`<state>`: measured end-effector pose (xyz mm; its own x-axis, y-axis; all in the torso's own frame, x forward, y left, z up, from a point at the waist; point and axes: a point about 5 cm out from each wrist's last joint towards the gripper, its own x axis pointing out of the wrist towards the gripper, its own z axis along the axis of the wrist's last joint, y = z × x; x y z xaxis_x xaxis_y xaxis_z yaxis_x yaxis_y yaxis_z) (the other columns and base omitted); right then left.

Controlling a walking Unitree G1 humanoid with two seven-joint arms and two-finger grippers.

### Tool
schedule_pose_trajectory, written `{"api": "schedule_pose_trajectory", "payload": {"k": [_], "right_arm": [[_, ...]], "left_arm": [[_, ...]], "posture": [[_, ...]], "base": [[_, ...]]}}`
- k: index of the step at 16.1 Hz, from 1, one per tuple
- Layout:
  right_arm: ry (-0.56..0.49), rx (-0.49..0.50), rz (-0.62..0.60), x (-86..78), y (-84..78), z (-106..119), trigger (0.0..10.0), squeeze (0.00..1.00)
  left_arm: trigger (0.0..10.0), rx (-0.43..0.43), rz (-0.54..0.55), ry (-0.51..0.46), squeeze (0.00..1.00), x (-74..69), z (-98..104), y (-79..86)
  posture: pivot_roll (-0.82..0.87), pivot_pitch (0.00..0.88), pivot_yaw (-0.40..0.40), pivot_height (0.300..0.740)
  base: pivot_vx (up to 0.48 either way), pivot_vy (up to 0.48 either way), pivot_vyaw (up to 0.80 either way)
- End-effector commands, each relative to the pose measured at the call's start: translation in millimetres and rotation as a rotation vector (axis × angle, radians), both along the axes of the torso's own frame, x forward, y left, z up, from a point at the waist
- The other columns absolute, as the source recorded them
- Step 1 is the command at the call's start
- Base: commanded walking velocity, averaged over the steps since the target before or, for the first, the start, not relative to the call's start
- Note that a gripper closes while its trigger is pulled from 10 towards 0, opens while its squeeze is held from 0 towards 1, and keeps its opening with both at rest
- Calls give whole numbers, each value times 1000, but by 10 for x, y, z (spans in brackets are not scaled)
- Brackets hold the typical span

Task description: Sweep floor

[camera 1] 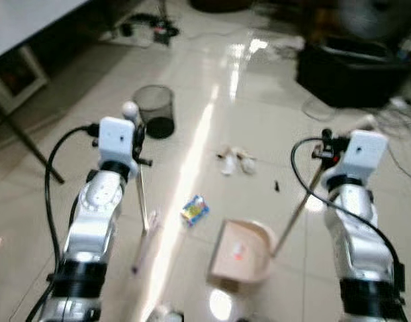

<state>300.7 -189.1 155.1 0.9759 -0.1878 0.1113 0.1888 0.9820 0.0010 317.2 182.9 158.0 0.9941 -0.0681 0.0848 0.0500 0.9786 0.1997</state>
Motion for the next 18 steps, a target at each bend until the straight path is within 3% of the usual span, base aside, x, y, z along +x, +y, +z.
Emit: {"api": "schedule_pose_trajectory", "payload": {"k": [1,10,13,18], "right_arm": [[-44,-3,-19,-14,-44,73,10000,0],[-30,-46,-16,-20,-46,40,10000,0],[-32,-39,-6,-23,-32,31,10000,0],[-38,15,-26,-28,-55,10,10000,0]], "left_arm": [[10000,19,-8,-34,0,17,79,-35],[10000,29,-12,-33,0,22,79,-41],[10000,31,-15,-31,0,17,73,-42],[10000,37,-22,-31,0,20,75,-45]], "posture": [[9,78,31,740],[14,85,36,740],[18,85,34,740],[18,73,38,740]], "base": [[304,0,0],[300,0,47],[300,0,579],[302,0,0]]}}
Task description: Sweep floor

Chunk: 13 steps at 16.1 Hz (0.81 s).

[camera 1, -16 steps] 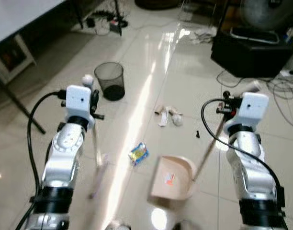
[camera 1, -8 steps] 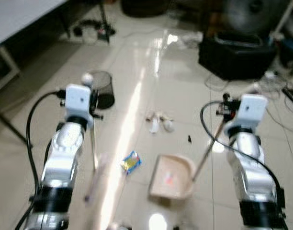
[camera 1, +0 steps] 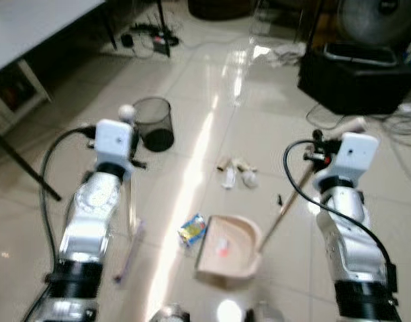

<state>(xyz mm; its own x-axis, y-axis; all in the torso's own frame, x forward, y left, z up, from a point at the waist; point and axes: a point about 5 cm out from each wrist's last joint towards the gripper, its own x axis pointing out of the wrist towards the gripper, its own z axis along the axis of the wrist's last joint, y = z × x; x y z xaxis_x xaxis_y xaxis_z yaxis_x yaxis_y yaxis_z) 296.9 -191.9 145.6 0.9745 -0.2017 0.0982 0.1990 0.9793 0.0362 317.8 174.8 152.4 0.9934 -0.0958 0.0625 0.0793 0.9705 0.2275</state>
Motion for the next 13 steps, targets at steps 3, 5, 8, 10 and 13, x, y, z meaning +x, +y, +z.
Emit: {"api": "schedule_pose_trajectory", "payload": {"k": [3,5,8,10,13], "right_arm": [[-45,-18,-18,4,-22,99,10000,0],[-47,-10,-17,-2,-20,96,10000,0],[-45,-25,-17,-4,-28,99,10000,0],[-46,-24,-19,-7,-24,96,10000,0],[-44,-19,-20,-10,-28,93,10000,0]], "left_arm": [[10000,8,-3,-50,0,13,128,37],[10000,12,-6,-49,0,13,128,31],[10000,12,-12,-49,0,17,127,11],[10000,11,-18,-48,0,18,125,-3],[10000,12,-17,-48,0,12,122,0]], "posture": [[18,70,40,740],[18,66,40,740],[18,66,41,740],[16,60,44,740],[19,66,42,740]], "base": [[301,0,0],[294,0,0],[292,0,0],[292,0,0],[296,0,0]]}}
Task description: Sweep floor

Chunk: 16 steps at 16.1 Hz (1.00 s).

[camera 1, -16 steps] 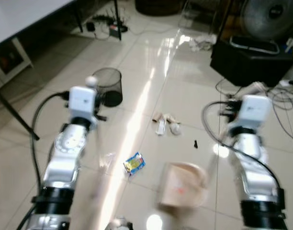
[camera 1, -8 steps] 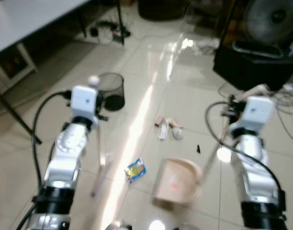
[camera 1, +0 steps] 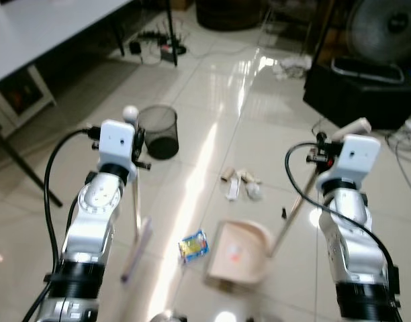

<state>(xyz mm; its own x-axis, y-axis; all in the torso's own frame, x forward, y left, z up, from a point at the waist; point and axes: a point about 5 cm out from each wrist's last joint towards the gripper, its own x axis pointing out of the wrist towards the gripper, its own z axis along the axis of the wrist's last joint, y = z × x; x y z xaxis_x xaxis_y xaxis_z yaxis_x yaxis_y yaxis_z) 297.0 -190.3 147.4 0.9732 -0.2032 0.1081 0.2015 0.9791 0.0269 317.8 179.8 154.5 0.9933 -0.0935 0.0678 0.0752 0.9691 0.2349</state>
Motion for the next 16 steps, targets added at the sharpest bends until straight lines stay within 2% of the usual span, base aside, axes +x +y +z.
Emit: {"api": "schedule_pose_trajectory", "payload": {"k": [1,16], "right_arm": [[-35,-7,-17,-10,-46,71,10000,0],[-32,-4,-23,-4,-49,66,10000,0]], "left_arm": [[10000,6,-18,-40,0,11,100,-47],[10000,7,-27,-34,0,14,99,-55]], "posture": [[20,69,41,740],[19,81,49,740]], "base": [[300,0,0],[294,0,0]]}}
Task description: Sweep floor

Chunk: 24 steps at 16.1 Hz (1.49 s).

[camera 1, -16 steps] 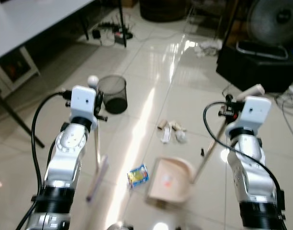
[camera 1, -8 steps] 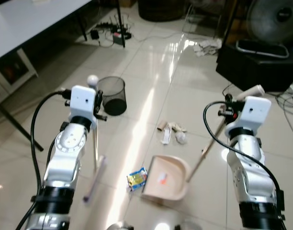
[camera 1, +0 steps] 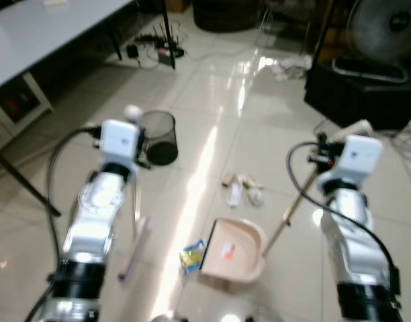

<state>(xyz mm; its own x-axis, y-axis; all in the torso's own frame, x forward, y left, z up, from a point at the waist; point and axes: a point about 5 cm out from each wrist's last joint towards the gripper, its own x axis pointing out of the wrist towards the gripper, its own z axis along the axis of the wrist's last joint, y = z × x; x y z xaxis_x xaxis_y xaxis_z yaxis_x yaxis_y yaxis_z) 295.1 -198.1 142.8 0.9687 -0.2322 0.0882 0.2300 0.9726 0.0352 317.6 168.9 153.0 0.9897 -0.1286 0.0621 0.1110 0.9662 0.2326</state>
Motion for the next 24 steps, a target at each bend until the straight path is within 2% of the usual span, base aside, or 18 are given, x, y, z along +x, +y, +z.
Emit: {"api": "schedule_pose_trajectory", "payload": {"k": [1,12,14,16,21,24], "right_arm": [[-50,-17,5,13,29,111,10000,0],[-48,-12,-5,-21,11,96,10000,0],[-32,-22,-11,-26,-7,59,10000,0],[-22,-31,-14,-32,-38,30,10000,0],[-56,-151,81,0,11,-22,10000,0],[-71,-214,117,54,68,-65,10000,0]], "left_arm": [[10000,7,8,-40,0,15,114,55],[10000,4,8,-28,0,-1,88,53],[10000,33,21,15,0,-10,-5,73],[10000,19,23,25,0,-28,-58,82],[10000,85,-27,60,0,-35,-365,-30],[10000,71,-21,61,0,10,-459,-64]], "posture": [[18,82,51,740],[23,107,60,740],[23,117,62,740],[29,135,62,740],[44,233,72,740],[42,279,67,740]], "base": [[292,0,0],[289,0,0],[0,0,0],[0,0,0],[0,0,0],[0,0,0]]}}
